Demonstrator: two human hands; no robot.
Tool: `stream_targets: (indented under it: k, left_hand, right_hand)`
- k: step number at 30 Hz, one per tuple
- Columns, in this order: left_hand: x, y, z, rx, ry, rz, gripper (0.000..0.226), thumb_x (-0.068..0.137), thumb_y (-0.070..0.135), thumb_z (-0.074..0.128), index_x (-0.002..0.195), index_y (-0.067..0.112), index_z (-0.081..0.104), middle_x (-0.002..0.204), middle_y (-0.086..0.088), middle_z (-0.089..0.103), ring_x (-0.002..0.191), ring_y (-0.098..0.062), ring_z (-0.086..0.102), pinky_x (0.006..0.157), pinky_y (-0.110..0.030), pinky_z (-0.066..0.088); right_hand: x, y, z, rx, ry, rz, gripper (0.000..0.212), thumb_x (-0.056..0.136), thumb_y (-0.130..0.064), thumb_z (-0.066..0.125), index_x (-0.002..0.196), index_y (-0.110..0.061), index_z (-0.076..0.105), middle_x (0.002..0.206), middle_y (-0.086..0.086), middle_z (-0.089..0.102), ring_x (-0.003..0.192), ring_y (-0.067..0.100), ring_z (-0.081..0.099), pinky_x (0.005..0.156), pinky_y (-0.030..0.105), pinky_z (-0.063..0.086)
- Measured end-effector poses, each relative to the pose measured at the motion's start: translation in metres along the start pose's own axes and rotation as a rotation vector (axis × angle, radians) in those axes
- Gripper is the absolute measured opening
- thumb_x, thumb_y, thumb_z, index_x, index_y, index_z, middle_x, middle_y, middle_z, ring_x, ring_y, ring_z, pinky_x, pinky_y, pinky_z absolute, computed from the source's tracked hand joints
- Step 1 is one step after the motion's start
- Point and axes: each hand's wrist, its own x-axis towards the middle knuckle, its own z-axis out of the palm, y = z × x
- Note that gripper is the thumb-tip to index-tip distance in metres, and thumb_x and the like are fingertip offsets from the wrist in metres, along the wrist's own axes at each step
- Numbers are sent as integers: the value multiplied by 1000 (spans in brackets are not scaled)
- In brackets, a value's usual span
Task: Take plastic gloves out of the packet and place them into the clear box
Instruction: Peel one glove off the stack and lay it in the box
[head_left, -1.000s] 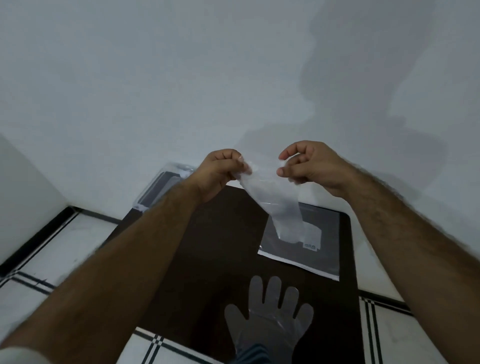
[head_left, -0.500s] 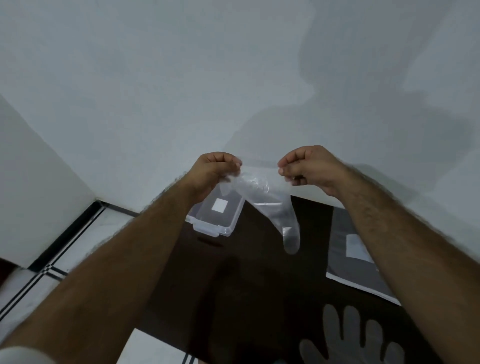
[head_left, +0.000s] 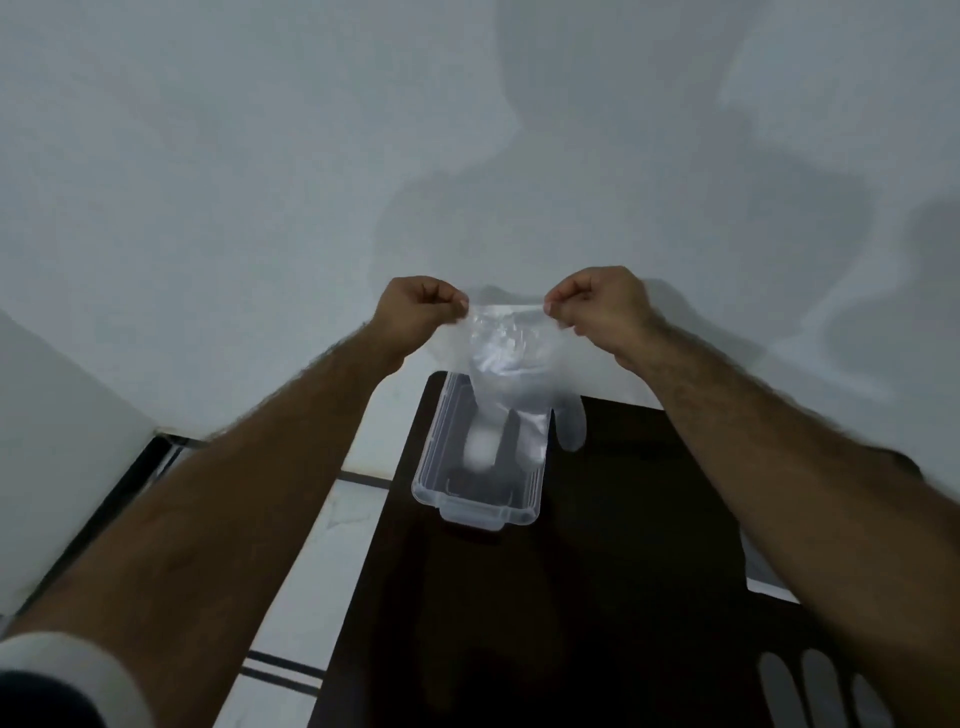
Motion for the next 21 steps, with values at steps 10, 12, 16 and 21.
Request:
stream_targets:
  k: [10, 12, 16, 21]
  left_hand:
    - [-18, -19, -28, 201, 15, 408, 11, 99, 18, 79, 107, 12, 84, 106, 7, 81, 103, -8, 76, 96, -22, 57]
    - [-24, -39, -27, 272, -17, 409, 10, 99, 18, 79, 108, 15, 83, 107, 17, 78, 105, 3, 73, 96, -14, 54]
    - [-32, -78, -23, 377, -64, 467, 11, 97, 16, 81, 108, 16, 84, 110, 14, 78, 109, 7, 71, 99, -20, 55]
    - [-39, -119, -17, 602, -219, 586, 20, 95, 30, 73, 103, 16, 85, 107, -2, 83, 108, -25, 78, 99, -44, 56]
  right_hand:
    - [-39, 13, 18, -27, 91, -270, 10, 90, -18, 84, 100, -21, 83, 90, -12, 79, 83, 5, 73, 80, 26, 60]
    - [-42, 30, 30, -56, 59, -262, 12, 91, -17, 83, 103, -19, 83, 94, -14, 79, 87, 5, 74, 84, 31, 62]
    - [-45, 61, 50, -68, -33, -194, 12, 92, -15, 82, 104, -17, 84, 99, -11, 81, 93, 6, 76, 90, 37, 63]
    - [-54, 94, 68, -182, -142, -232, 12, 93, -17, 79, 104, -18, 83, 98, -14, 79, 93, 0, 73, 86, 26, 62]
